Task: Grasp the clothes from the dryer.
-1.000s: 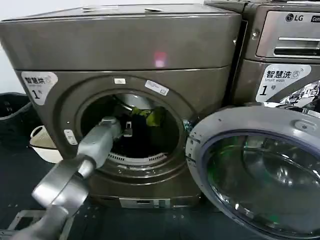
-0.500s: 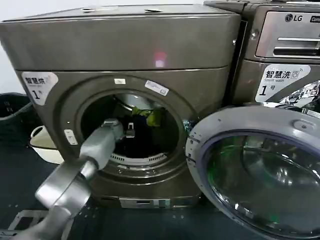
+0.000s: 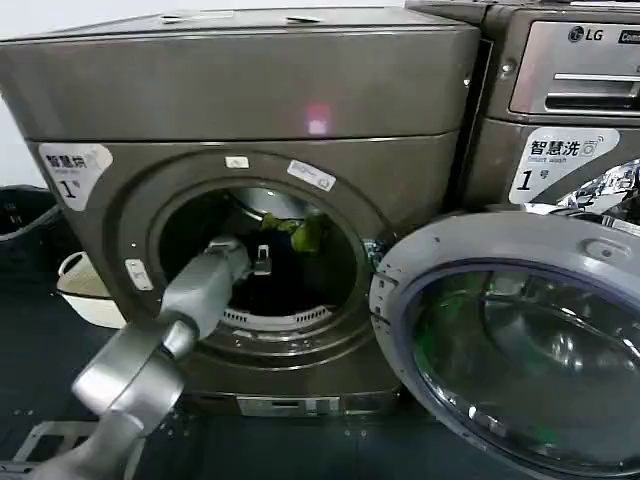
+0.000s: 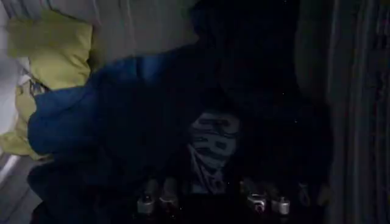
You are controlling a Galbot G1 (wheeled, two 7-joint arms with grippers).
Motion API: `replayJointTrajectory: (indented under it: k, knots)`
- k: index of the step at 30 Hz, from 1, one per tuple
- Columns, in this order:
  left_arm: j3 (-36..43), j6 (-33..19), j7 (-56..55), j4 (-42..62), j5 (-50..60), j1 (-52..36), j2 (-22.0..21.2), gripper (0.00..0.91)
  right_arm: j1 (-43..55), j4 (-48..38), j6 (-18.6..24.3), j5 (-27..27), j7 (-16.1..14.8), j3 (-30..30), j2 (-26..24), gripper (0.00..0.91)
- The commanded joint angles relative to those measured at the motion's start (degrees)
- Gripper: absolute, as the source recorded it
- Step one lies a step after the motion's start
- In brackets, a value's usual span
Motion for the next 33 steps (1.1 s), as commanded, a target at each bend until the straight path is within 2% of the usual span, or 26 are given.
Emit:
replayJointTrajectory:
  k: [1, 6, 12, 16, 20, 27, 33]
  knots:
    - [-0.1, 0.3, 0.0, -0.3, -1.5, 0.1, -0.1, 0.000, 0.0, 0.1, 0.0, 0.0, 0.0, -0.1, 0.0, 0.907]
    - [-0.6, 0.3, -0.1, -0.8, -3.1, -0.1, -0.2, 0.000, 0.0, 0.0, 0.1, 0.0, 0.1, -0.1, 0.1, 0.907]
    - [-6.3, 1.7, -2.4, -3.2, -7.1, 0.3, -0.5, 0.000, 0.2, 0.2, 0.1, -0.1, 0.1, -0.3, 0.2, 0.907]
    - [-9.3, 1.2, -10.2, -3.5, -13.1, 0.8, -0.3, 0.000, 0.6, 0.3, 0.1, -0.1, 0.1, -0.7, 0.2, 0.907]
    - [-12.9, 2.3, -14.2, -8.9, -16.8, 3.1, 0.8, 0.000, 0.9, 0.5, 0.2, -0.2, 0.1, -1.1, 0.4, 0.907]
    - [-20.5, 0.5, -23.7, -12.2, -22.4, 4.7, 0.2, 0.000, 1.3, 0.6, 0.3, -1.2, 0.1, -1.9, 0.3, 0.907]
    - [-23.7, -0.8, -31.1, -16.1, -28.4, 8.2, 0.5, 0.000, 1.4, 0.4, 0.6, -1.4, 0.2, -1.9, 0.3, 0.907]
